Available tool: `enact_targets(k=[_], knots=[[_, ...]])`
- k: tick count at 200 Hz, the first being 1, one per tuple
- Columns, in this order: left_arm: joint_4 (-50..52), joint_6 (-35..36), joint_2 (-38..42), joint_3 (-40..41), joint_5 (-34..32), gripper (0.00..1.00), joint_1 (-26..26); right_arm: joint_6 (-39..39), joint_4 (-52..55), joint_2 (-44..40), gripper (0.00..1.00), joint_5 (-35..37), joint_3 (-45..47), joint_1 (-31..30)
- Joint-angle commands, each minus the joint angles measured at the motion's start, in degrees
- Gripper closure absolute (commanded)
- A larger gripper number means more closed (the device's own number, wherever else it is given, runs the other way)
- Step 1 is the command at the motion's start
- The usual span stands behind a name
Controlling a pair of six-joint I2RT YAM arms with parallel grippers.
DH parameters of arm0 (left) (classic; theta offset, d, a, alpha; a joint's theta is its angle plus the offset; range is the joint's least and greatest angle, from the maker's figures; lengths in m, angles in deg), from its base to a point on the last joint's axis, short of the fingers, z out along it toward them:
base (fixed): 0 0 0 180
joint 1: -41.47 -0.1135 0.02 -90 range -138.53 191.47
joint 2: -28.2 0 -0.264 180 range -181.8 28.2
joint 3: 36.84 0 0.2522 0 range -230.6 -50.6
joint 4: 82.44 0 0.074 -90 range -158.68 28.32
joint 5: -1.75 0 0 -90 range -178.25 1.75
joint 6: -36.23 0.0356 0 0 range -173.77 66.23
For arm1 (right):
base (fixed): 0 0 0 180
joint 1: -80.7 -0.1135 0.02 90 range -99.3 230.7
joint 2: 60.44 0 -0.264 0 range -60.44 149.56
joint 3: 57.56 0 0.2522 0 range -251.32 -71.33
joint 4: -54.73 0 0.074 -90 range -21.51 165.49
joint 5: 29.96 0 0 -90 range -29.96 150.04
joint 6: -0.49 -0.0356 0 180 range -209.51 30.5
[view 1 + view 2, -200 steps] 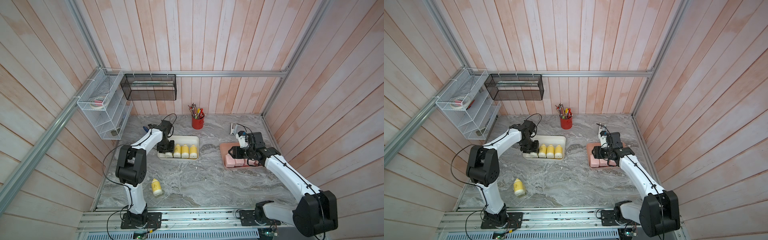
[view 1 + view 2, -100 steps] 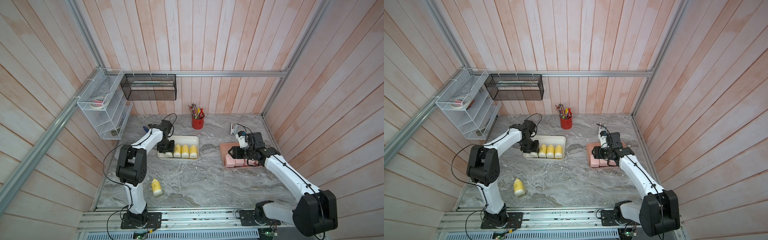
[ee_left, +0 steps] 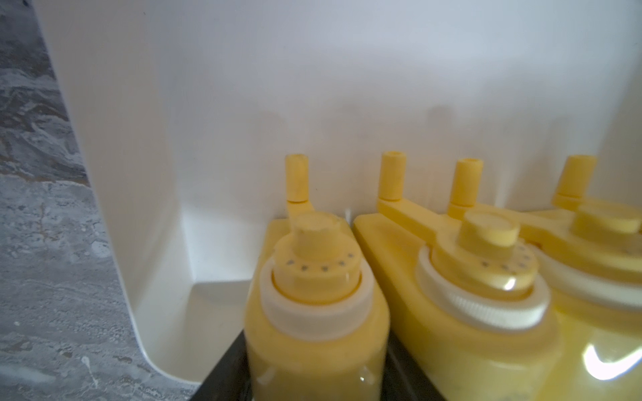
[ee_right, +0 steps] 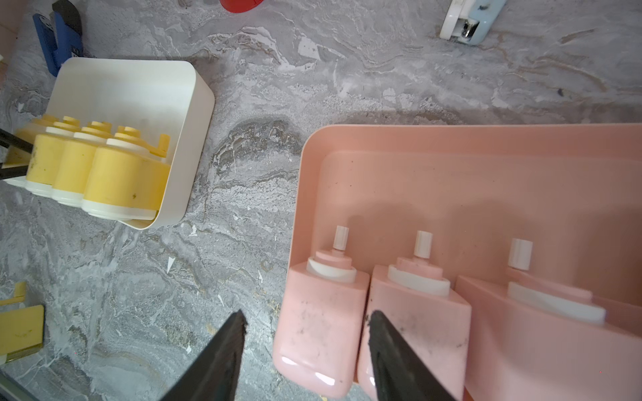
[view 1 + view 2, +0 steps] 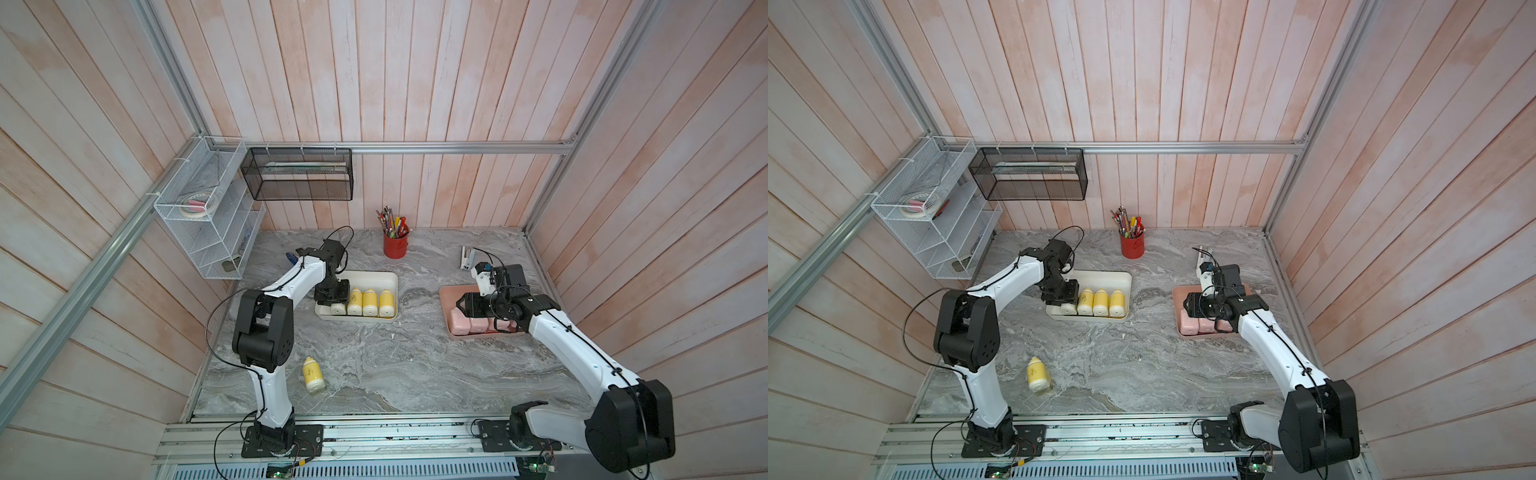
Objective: Place the pencil sharpeners by color into the storage box
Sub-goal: Place the pencil sharpener in the storage box.
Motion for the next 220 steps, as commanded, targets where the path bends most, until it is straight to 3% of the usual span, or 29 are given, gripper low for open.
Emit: enact_targets(k=[1, 159, 220], knots=[[0.6, -0.4, -0.3, -1.6, 0.3, 0.43, 0.3, -0.3, -0.7, 0.1, 0.4, 0.0, 0.7, -0.3], [4.5, -2.0, 4.8, -4.2, -2.4, 0.42, 0.8, -0.4, -1.4, 0.2, 0.4, -1.4, 0.6, -0.4], [6.6, -8.0, 16.3, 0.9, -5.0, 0.41, 1.9, -0.6, -2.3, -0.4, 0.4, -2.9, 1.1, -0.4]])
